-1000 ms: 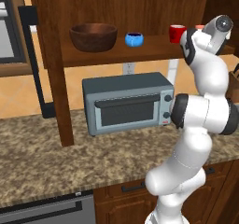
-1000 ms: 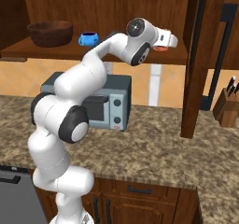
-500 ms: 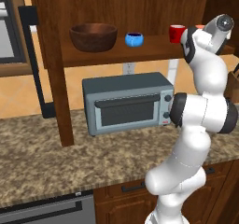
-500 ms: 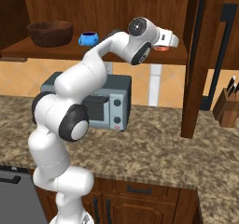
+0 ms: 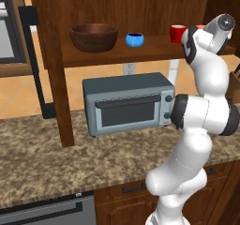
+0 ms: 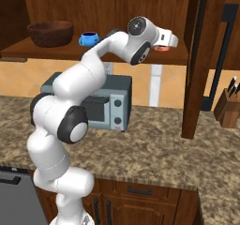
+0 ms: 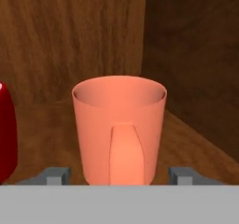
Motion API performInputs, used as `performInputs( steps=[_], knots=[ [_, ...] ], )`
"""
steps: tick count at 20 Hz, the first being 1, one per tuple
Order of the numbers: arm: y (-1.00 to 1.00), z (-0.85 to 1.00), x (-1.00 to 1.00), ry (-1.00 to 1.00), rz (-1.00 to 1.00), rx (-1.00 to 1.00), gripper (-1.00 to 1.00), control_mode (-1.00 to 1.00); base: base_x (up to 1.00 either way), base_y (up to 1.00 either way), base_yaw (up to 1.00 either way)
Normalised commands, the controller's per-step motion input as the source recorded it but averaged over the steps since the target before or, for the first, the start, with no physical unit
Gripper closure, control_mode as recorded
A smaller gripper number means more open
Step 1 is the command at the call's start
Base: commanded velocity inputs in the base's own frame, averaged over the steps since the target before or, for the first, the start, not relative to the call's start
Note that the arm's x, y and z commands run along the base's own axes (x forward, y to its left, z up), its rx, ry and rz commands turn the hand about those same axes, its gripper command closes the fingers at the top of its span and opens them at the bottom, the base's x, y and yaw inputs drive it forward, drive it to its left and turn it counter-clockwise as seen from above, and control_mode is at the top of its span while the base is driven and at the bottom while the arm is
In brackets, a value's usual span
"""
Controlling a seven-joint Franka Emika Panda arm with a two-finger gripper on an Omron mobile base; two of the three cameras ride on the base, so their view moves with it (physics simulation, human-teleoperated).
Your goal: Gather all objects into one cabinet and sort the glasses and bowls to opposite sides.
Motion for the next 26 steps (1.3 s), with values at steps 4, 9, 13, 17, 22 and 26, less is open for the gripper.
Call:
performInputs(
  steps=[4, 9, 13, 17, 22, 26],
  knots=[
    [0.26, 0.0, -0.1, 0.0, 0.0, 0.0, -1.0, -1.0, 0.0, 0.0, 0.0],
    [0.13, 0.04, -0.35, 0.0, 0.0, 0.0, -1.0, -1.0, 0.0, 0.0, 0.0],
    [0.07, 0.13, -0.54, 0.0, 0.0, 0.0, -1.0, -1.0, 0.0, 0.0, 0.0],
    [0.17, 0.04, -0.72, 0.0, 0.0, 0.0, -1.0, -1.0, 0.0, 0.0, 0.0],
    [0.63, 0.01, -0.71, 0.0, 0.0, 0.0, -1.0, -1.0, 0.0, 0.0, 0.0],
    [0.67, 0.0, -0.49, 0.0, 0.0, 0.0, -1.0, -1.0, 0.0, 0.0, 0.0]
  ],
)
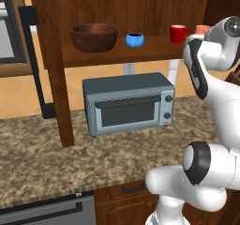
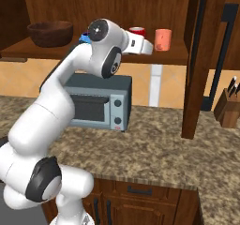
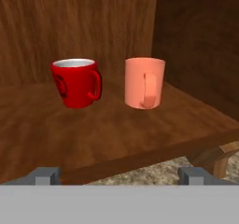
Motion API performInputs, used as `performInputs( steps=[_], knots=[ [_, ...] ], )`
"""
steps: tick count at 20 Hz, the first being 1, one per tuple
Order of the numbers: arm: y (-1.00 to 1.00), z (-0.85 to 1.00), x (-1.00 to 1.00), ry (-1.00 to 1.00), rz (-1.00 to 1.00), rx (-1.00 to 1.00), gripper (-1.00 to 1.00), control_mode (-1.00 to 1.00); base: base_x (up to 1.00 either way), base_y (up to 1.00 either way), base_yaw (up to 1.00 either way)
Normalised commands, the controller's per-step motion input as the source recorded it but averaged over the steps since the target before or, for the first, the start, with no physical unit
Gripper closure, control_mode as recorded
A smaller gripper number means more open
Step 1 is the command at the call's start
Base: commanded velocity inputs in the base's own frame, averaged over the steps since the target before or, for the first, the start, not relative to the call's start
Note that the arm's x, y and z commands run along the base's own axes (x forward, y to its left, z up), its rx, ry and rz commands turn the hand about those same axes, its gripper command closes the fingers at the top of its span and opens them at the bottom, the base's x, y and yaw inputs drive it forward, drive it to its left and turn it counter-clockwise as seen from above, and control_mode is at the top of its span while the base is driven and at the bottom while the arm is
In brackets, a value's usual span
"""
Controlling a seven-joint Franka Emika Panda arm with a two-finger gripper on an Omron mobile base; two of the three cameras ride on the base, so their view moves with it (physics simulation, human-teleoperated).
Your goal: Gather all objects into one cabinet and sort the glasses and bowls to opposite sides.
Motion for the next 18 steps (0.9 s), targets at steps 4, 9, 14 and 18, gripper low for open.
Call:
performInputs(
  steps=[4, 9, 14, 18],
  knots=[
    [0.88, 0.0, -0.27, 0.0, 0.0, 0.0, -1.0, -1.0, 0.0, 0.0, 0.0],
    [0.96, 0.05, -0.02, 0.0, 0.0, 0.0, -1.0, -1.0, 0.0, 0.0, 0.0],
    [0.6, 0.0, 0.0, 0.0, 0.01, 0.0, -1.0, -1.0, 0.0, 0.0, 0.0],
    [0.35, 0.0, 0.0, 0.0, 0.04, 0.0, -1.0, -1.0, 0.0, 0.0, 0.0]
  ],
)
